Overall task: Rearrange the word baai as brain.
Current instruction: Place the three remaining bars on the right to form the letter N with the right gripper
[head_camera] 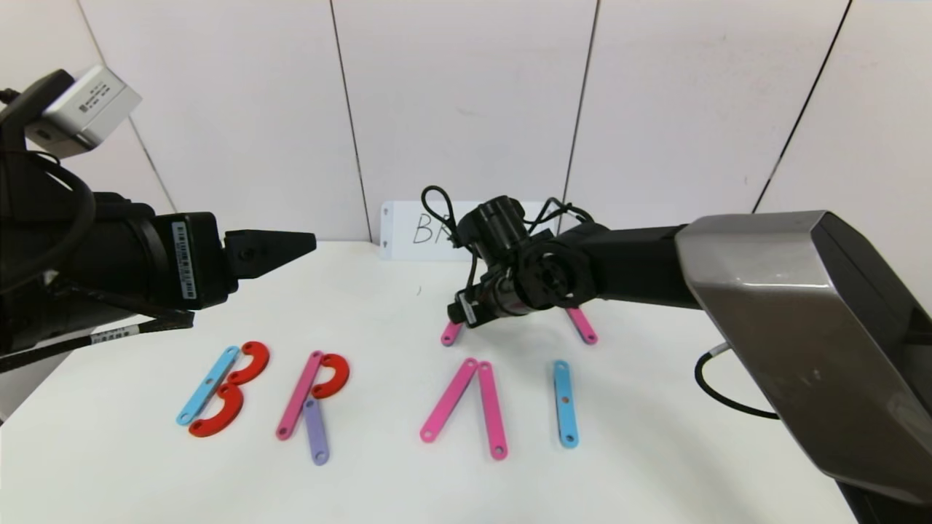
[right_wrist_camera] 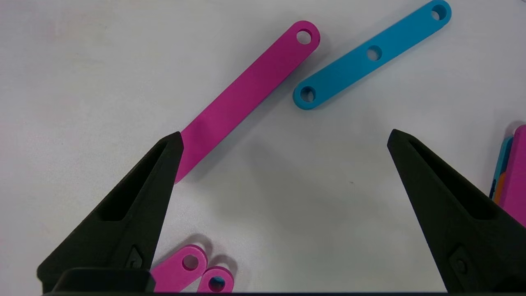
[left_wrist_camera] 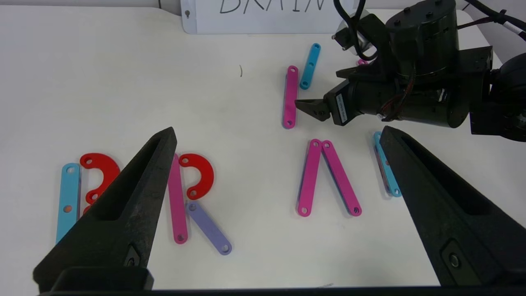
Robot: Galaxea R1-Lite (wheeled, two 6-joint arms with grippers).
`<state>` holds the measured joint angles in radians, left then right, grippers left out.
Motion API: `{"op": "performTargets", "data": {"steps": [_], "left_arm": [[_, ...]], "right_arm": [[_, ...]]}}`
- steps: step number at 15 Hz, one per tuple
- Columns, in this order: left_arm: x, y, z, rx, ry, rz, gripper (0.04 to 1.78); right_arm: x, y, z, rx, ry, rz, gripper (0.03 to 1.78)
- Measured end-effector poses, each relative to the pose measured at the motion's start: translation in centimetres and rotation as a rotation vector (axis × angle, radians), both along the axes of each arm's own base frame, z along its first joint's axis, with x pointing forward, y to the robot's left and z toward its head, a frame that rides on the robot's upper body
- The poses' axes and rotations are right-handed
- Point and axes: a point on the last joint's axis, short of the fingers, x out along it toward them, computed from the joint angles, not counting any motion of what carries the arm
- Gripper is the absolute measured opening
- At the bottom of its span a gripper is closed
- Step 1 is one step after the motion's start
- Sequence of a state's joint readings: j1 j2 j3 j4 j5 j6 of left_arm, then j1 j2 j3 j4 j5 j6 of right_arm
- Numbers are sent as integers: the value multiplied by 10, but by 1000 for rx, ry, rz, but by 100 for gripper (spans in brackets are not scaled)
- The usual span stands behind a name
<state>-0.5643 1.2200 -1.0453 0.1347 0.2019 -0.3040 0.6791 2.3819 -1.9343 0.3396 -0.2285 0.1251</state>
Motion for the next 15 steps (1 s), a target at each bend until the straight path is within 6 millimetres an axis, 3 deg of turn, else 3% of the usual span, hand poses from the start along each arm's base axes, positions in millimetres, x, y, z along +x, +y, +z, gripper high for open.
{"op": "performTargets", "data": {"steps": [5, 9, 15], "left_arm": [[4, 1, -3, 24, 5, 12, 173], [5, 3, -3, 31, 3, 21, 173], [4, 4, -4, 37, 3, 21, 173]], "right_arm": [[8, 8, -18, 19, 4, -17, 174], [3, 19, -30, 2, 16, 10, 174], [0, 28, -34, 5, -1, 27, 174]]}}
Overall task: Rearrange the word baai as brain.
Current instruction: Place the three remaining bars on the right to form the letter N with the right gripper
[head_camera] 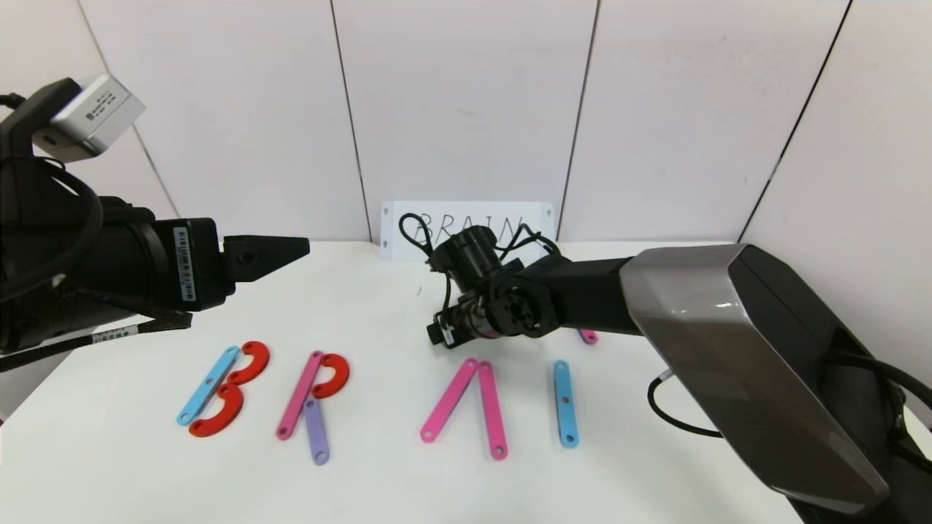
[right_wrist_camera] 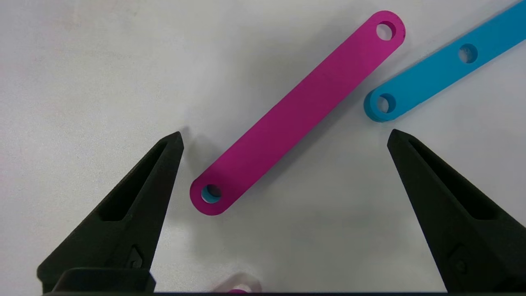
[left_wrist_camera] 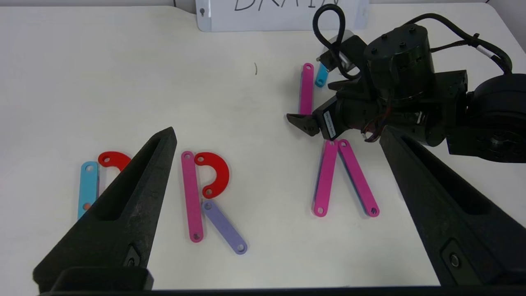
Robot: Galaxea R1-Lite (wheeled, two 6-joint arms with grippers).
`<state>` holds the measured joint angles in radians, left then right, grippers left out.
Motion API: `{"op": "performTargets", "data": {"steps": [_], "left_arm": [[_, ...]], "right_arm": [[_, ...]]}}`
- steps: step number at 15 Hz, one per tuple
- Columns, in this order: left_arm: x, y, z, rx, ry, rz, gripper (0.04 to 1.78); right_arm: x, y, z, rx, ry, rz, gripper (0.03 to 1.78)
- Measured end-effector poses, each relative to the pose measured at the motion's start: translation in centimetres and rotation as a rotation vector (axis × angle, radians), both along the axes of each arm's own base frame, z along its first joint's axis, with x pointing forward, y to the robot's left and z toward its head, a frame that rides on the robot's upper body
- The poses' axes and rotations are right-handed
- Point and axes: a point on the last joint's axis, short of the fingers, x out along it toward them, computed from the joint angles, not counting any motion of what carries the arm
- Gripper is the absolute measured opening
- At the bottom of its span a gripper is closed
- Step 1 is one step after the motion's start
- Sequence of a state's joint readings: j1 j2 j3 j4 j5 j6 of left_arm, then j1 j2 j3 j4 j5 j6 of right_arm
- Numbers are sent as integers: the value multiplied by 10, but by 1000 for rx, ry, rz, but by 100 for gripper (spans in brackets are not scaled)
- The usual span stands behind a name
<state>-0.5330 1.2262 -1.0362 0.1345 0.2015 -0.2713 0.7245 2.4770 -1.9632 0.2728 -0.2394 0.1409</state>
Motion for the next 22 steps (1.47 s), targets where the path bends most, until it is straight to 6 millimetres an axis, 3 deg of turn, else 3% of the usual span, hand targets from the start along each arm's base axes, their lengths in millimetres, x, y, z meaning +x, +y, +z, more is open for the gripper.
{"op": "performTargets", "data": {"steps": [12, 18, 22], "left_arm": [[-1, 0, 0, 4, -3, -2, 173], [-1, 0, 0, 4, -2, -2, 173], [0, 0, -1, 4, -1, -3, 173]], "right_arm": [[11, -10, -8, -3, 0, -41, 174], [25, -29, -5, -9, -8, -101, 174], [26, -31, -2, -6, -10, -105, 174]]}}
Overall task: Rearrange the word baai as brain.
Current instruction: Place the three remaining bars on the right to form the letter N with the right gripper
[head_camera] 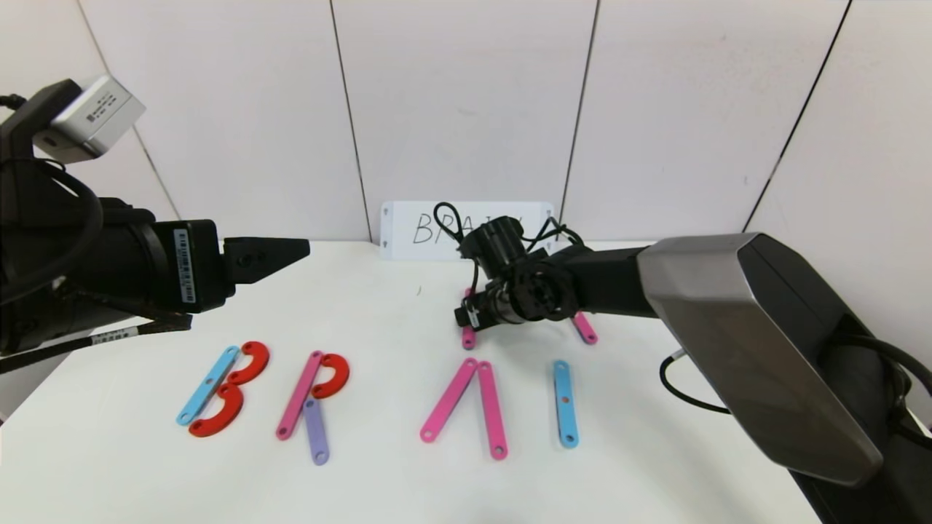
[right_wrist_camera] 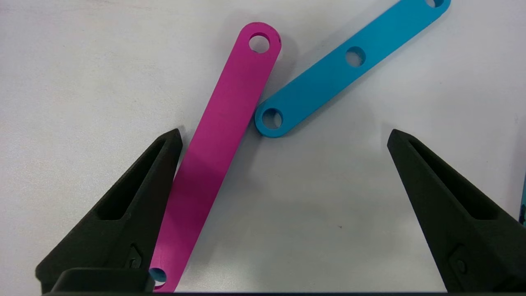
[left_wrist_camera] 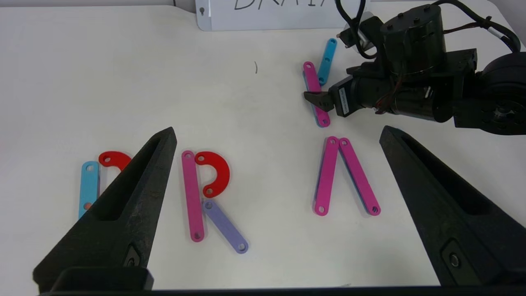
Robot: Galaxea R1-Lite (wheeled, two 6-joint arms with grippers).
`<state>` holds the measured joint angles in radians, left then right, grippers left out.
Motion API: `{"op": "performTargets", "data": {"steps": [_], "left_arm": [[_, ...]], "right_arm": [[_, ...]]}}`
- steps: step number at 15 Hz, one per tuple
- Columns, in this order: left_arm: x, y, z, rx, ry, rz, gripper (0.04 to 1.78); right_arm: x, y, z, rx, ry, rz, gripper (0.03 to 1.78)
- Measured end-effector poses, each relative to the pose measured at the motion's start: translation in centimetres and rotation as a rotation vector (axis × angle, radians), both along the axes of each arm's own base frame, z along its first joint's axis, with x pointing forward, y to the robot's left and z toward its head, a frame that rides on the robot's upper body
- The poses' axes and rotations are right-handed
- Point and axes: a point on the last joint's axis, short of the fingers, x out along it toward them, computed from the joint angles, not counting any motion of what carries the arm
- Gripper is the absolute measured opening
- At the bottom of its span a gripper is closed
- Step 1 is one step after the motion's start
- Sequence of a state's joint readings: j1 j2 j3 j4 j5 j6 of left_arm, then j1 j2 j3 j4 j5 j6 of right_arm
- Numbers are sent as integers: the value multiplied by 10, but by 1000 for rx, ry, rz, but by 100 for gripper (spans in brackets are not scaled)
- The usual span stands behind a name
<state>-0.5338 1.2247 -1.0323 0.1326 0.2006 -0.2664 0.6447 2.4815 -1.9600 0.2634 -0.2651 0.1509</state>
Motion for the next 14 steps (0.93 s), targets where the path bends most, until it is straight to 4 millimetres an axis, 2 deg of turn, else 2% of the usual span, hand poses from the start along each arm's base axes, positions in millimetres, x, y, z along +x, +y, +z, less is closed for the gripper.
{"op": "performTargets", "data": {"steps": [5, 14], "left_arm": [[0, 0, 0, 1, 1, 0, 173], [0, 0, 0, 1, 2, 0, 173]], "right_arm": [[-12, 17, 2, 6, -6, 42, 174], [-15, 21, -2, 5, 2, 46, 174]]}}
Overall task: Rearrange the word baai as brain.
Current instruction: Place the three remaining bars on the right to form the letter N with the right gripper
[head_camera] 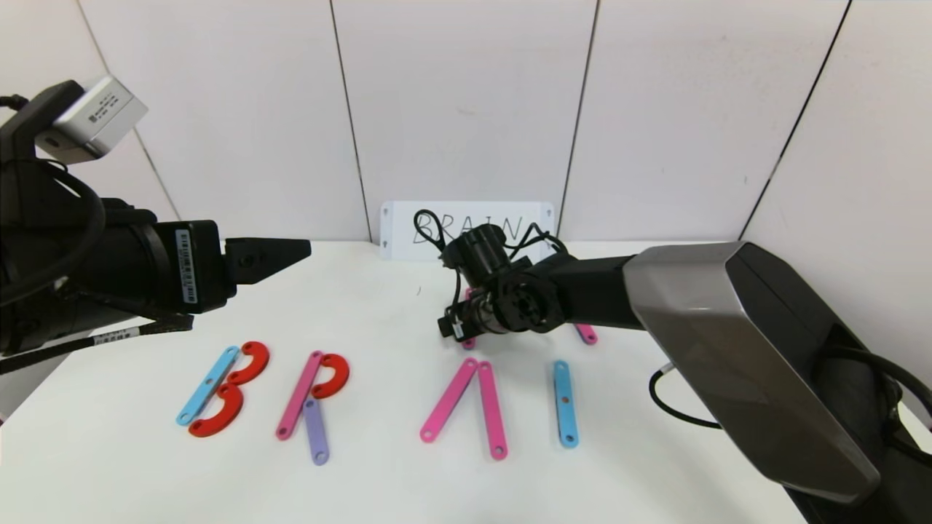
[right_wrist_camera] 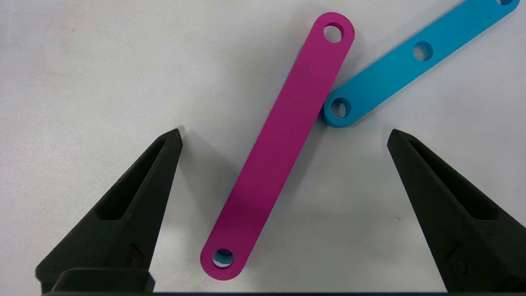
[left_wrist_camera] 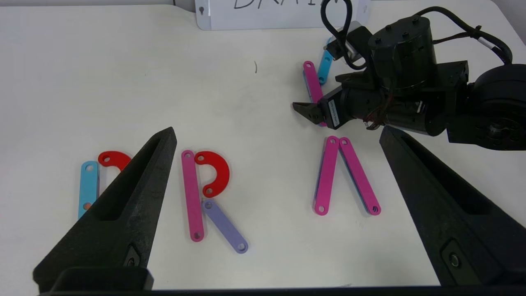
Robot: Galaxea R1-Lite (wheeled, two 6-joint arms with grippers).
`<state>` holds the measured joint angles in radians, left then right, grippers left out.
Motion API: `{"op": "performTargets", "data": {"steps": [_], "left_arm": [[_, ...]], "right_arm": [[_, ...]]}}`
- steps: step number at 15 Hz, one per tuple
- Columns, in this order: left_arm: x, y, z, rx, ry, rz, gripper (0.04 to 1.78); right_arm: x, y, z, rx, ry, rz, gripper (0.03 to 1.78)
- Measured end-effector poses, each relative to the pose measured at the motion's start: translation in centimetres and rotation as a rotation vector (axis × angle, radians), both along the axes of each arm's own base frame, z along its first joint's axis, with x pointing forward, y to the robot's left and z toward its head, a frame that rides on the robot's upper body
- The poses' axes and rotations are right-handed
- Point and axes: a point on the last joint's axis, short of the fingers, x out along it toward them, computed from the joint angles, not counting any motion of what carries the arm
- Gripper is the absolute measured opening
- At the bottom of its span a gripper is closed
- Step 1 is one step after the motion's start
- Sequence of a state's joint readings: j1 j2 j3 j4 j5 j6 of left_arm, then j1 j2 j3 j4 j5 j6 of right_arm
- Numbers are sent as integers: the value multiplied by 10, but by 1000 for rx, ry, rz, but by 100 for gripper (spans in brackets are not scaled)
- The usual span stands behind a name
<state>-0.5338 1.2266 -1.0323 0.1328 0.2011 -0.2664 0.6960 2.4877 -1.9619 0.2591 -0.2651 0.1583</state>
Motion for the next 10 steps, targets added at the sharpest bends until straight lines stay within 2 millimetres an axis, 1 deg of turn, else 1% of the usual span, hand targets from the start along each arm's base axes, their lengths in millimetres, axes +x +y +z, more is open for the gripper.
{"op": "performTargets", "data": {"steps": [3, 5, 6, 8, 10], "left_arm": [[0, 0, 0, -1, 0, 0, 173], [0, 0, 0, -1, -2, 0, 173], [0, 0, 0, -1, -3, 0, 173], [0, 0, 0, -2, -3, 0, 173], [0, 0, 0, -2, -3, 0, 173]], "right_arm": [[0, 0, -1, 3, 3, -8, 174], [-1, 1, -2, 2, 4, -10, 165], [-1, 2, -4, 1, 4, -10, 157], [-1, 3, -6, -5, 2, -15, 134], [0, 3, -8, -9, 1, -20, 98]]}}
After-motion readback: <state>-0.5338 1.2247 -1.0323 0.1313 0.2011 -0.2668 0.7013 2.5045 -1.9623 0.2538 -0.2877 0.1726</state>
